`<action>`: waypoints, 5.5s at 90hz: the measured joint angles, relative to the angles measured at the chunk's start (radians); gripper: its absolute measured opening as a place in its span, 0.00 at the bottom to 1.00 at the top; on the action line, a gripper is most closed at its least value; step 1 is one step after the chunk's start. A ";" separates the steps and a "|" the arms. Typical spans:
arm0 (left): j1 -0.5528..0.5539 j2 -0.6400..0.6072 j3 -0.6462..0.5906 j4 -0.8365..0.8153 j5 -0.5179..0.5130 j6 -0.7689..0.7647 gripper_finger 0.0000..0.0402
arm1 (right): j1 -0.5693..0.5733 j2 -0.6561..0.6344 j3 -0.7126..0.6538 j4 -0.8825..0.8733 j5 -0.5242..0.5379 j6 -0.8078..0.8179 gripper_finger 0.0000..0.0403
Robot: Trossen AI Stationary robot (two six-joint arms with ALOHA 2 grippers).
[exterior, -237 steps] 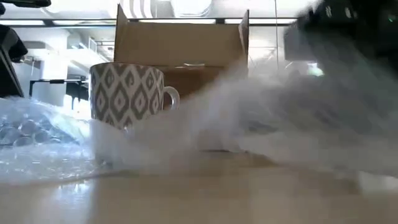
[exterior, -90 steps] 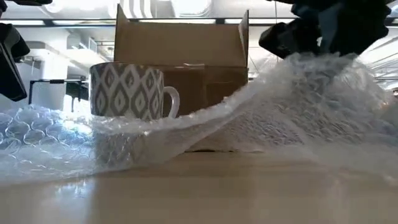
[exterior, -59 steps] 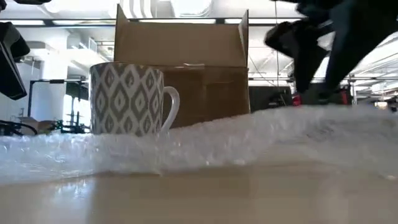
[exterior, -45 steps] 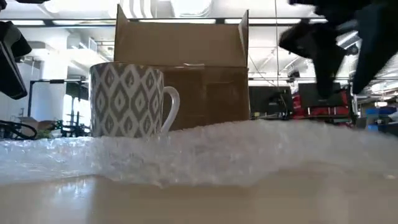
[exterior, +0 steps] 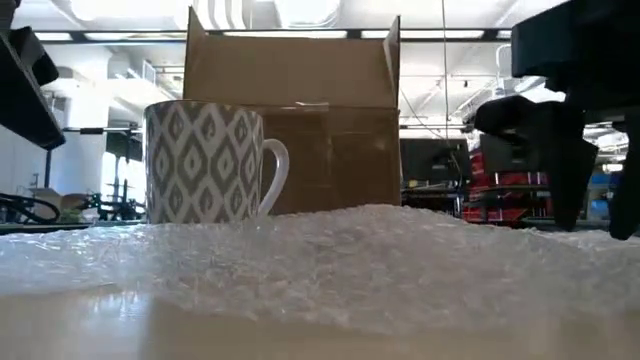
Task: Wrap mug
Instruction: Wrap the gray mug with transparent bubble wrap
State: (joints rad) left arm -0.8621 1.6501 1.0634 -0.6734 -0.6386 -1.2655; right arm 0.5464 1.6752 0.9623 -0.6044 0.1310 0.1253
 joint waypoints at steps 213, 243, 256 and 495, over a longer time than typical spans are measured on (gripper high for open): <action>0.229 -0.055 0.013 0.049 -0.051 0.244 0.05 | -0.268 0.344 0.453 0.639 0.029 -0.150 0.00; 0.240 -0.047 -0.077 0.201 -0.028 0.270 0.05 | -0.270 0.247 0.497 0.521 0.025 -0.055 0.08; 0.240 -0.047 -0.077 0.209 -0.025 0.286 0.05 | -0.270 0.186 0.584 0.339 0.022 -0.080 0.20; 0.249 -0.069 0.006 0.288 0.104 0.410 0.05 | -0.246 0.303 0.475 0.506 -0.061 -0.045 0.03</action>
State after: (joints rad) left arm -0.6131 1.5810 1.0692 -0.3859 -0.5346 -0.8552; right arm 0.3004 1.9779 1.4368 -0.0985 0.0697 0.0800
